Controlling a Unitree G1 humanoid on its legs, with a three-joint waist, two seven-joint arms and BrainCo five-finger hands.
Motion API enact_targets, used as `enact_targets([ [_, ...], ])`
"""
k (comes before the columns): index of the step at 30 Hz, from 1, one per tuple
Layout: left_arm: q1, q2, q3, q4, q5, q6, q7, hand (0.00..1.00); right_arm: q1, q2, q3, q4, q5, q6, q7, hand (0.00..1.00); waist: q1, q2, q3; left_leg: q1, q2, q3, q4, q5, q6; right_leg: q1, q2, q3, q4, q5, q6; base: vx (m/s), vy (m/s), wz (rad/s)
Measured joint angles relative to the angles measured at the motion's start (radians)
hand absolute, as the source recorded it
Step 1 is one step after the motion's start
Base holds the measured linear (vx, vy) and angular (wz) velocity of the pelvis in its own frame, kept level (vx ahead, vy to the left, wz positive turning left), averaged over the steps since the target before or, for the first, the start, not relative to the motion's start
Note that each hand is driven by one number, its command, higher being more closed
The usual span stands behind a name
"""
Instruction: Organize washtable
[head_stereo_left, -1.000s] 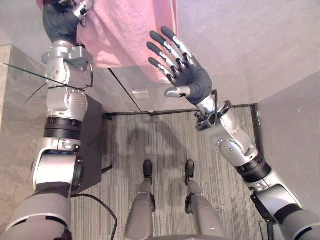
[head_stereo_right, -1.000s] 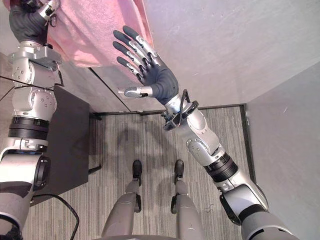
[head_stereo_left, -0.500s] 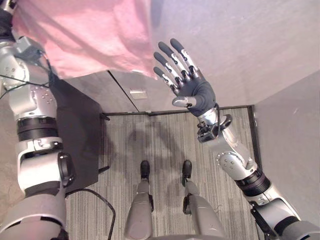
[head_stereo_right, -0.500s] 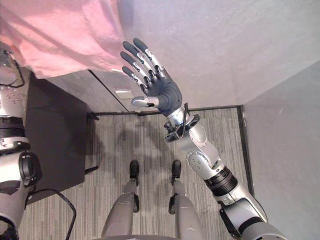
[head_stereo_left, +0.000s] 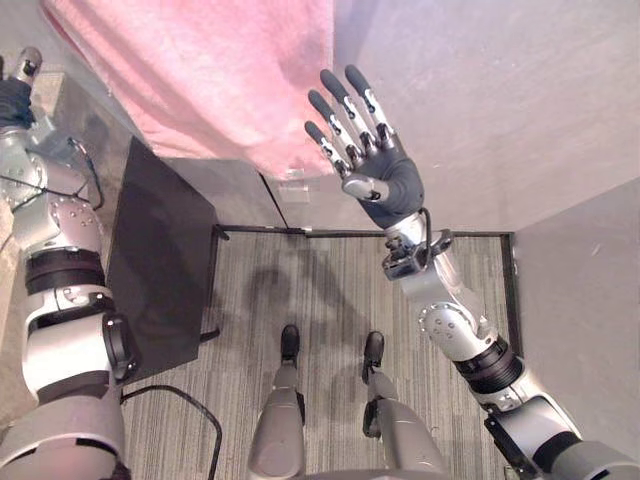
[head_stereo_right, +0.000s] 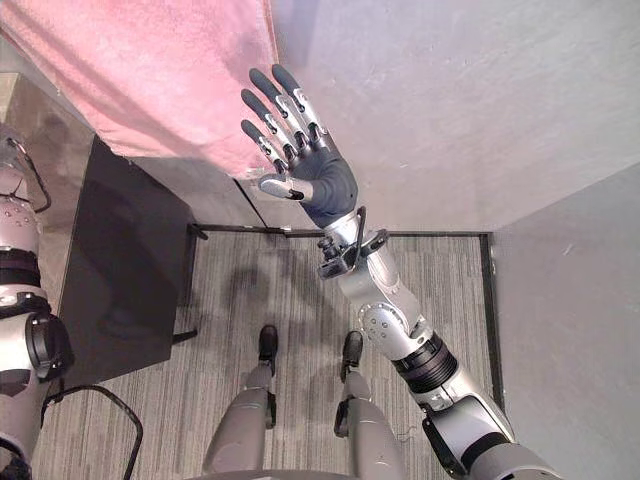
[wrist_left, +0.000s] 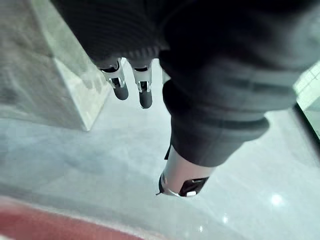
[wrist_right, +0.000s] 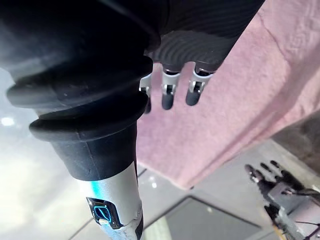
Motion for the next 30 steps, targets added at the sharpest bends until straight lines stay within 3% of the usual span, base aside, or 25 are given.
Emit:
enact_targets([
  [4, 0.081, 0.000, 0.005, -0.007, -0.045, -0.001, -0.033, 0.00, 0.001, 0.000, -0.062, 0.028, 0.000, 0.004, -0.003, 0.00, 0.001, -0.003, -0.015, 0.016, 0.000, -0.001, 0.002, -0.001, 0.001, 0.019, 0.001, -0.007, 0.000, -0.007, -0.002, -0.03, 0.037, 0.06],
  [8, 0.168, 0.000, 0.059, -0.007, -0.045, 0.000, -0.048, 0.00, 0.042, -0.009, -0.269, 0.054, 0.000, 0.000, -0.043, 0.00, 0.001, -0.008, -0.023, 0.051, -0.002, -0.007, 0.002, -0.001, 0.000, 0.060, 0.001, -0.015, 0.000, -0.018, -0.002, -0.03, 0.040, 0.07],
  [14, 0.183, -0.011, 0.059, -0.025, -0.042, 0.001, -0.054, 0.00, 0.069, -0.042, -0.329, 0.134, 0.001, 0.004, -0.063, 0.00, -0.004, -0.006, -0.064, 0.101, -0.002, -0.034, 0.002, 0.000, 0.001, 0.124, 0.003, -0.038, 0.000, -0.037, -0.005, -0.02, 0.018, 0.13],
  [17, 0.327, -0.061, 0.054, -0.245, -0.041, -0.004, -0.077, 0.00, 0.081, -0.038, -0.340, 0.144, 0.001, 0.011, -0.058, 0.00, -0.002, -0.002, -0.117, 0.120, -0.004, -0.052, 0.002, -0.013, -0.005, 0.151, 0.002, -0.048, 0.000, -0.053, -0.001, -0.03, 0.001, 0.18],
  [20, 0.516, -0.150, 0.074, -0.434, -0.035, -0.015, -0.092, 0.00, 0.147, -0.034, -0.431, 0.141, -0.015, 0.020, -0.039, 0.00, 0.004, 0.021, -0.157, 0.165, -0.011, -0.065, -0.004, -0.023, 0.004, 0.204, -0.004, -0.064, 0.000, -0.081, 0.001, -0.02, 0.012, 0.20],
  [24, 0.821, -0.360, 0.140, -0.648, -0.015, -0.021, -0.113, 0.00, 0.394, 0.010, -0.698, 0.058, -0.079, 0.023, -0.045, 0.00, 0.000, 0.067, -0.220, 0.226, -0.030, -0.075, -0.004, -0.047, 0.013, 0.272, -0.023, -0.077, 0.000, -0.110, 0.019, 0.01, 0.031, 0.13],
  [28, 0.966, -0.486, 0.147, -0.756, 0.039, -0.017, -0.120, 0.00, 0.592, 0.073, -0.865, 0.015, -0.141, 0.023, -0.084, 0.00, -0.012, 0.078, -0.246, 0.253, -0.034, -0.071, -0.005, -0.056, 0.016, 0.299, -0.028, -0.078, 0.000, -0.118, 0.022, 0.01, 0.010, 0.00],
  [30, 1.048, -0.560, 0.132, -0.796, 0.073, -0.007, -0.147, 0.00, 0.723, 0.148, -0.912, -0.020, -0.185, 0.030, -0.094, 0.00, -0.035, 0.081, -0.259, 0.283, -0.032, -0.055, -0.004, -0.068, 0.015, 0.329, -0.028, -0.071, -0.001, -0.125, 0.028, 0.00, 0.014, -0.16],
])
